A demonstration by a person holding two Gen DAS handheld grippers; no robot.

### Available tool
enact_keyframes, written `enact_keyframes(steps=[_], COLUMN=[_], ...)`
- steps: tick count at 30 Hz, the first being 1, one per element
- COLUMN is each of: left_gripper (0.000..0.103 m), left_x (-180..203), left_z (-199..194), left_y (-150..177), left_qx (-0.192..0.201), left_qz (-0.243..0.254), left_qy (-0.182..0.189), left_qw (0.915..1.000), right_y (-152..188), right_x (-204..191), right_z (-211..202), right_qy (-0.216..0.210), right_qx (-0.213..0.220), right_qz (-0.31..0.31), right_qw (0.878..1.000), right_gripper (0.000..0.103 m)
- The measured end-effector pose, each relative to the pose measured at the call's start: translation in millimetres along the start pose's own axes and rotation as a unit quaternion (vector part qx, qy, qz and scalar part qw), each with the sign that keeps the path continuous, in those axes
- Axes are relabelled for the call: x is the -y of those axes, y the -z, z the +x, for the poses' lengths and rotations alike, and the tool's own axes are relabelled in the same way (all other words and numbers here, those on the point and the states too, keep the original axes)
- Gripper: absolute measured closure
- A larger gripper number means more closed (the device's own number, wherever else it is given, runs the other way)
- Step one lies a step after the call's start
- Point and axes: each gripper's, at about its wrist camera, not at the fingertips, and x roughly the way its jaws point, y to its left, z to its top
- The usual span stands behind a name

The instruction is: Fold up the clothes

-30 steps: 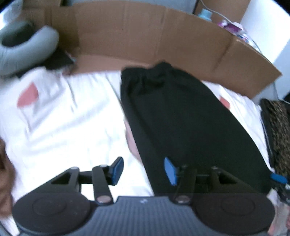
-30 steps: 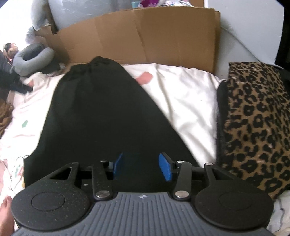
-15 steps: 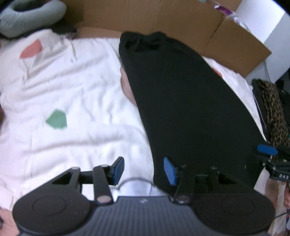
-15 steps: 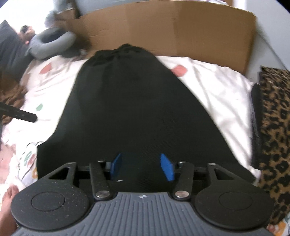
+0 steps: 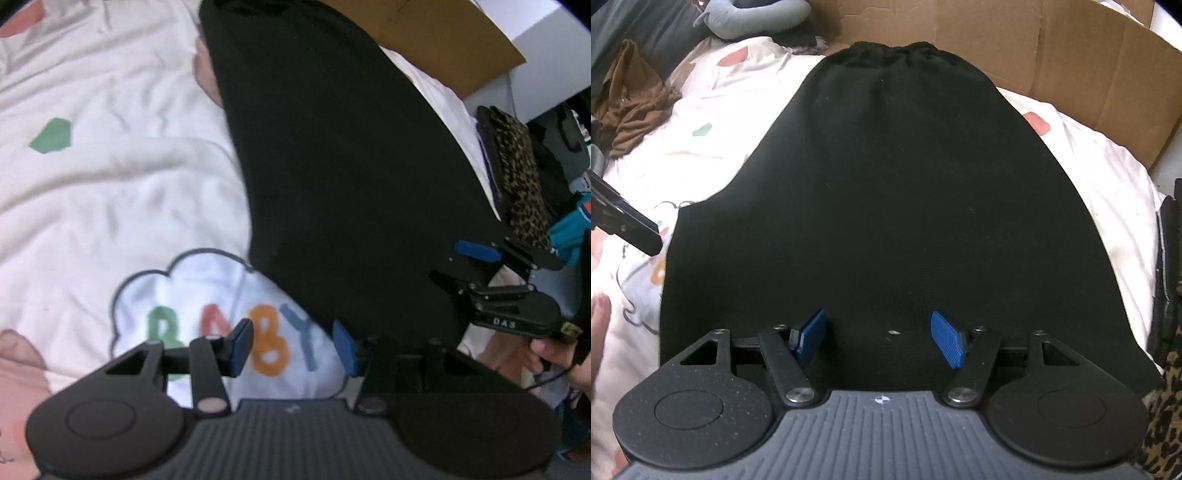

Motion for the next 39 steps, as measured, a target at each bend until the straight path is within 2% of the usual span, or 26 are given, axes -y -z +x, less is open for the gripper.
enact_keyframes(steps=[7, 14, 20, 22, 23, 27, 29, 34, 39], left_gripper=[0.051, 0.052, 0.069, 0.081, 0.094, 0.095, 0.099, 0.099, 0.099], left_x=[21, 36, 39, 41, 42, 43, 40, 33, 27], left_z=[19, 37, 44, 49, 51, 53, 51, 48, 46], left_y=[17, 26, 34, 38, 40, 47, 49, 52, 54], left_qx=[-0.024, -0.051, -0.079, -0.093, -0.101, -0.114, -0.114, -0.106, -0.114], left_qz=[-0.025, -0.033, -0.062, -0.07, -0.07, -0.08, -0.09, -0.136, -0.139], left_qy=[0.043, 0.082, 0.121, 0.132, 0.137, 0.156, 0.17, 0.228, 0.238], left_qw=[0.9985, 0.9948, 0.9875, 0.9844, 0.9829, 0.9778, 0.9747, 0.9582, 0.9544], right_y=[14, 31, 39, 40, 40, 41, 39, 39, 41], right_x=[17, 50, 60, 61, 60, 63, 64, 69, 78], right_z=[-4, -16, -20, -20, -20, -21, -20, -22, -24], right_qy=[0.011, 0.038, 0.048, 0.049, 0.05, 0.053, 0.055, 0.07, 0.083], right_qx=[-0.007, -0.009, -0.007, -0.007, -0.007, -0.006, -0.006, -0.004, -0.002], right_qz=[0.0, 0.031, 0.036, 0.033, 0.031, 0.032, 0.032, 0.04, 0.055], right_qw=[1.0, 0.999, 0.998, 0.998, 0.998, 0.998, 0.998, 0.997, 0.995], right_gripper=[0.033, 0.033, 0.033, 0.033, 0.033, 0.033, 0.033, 0.034, 0.034])
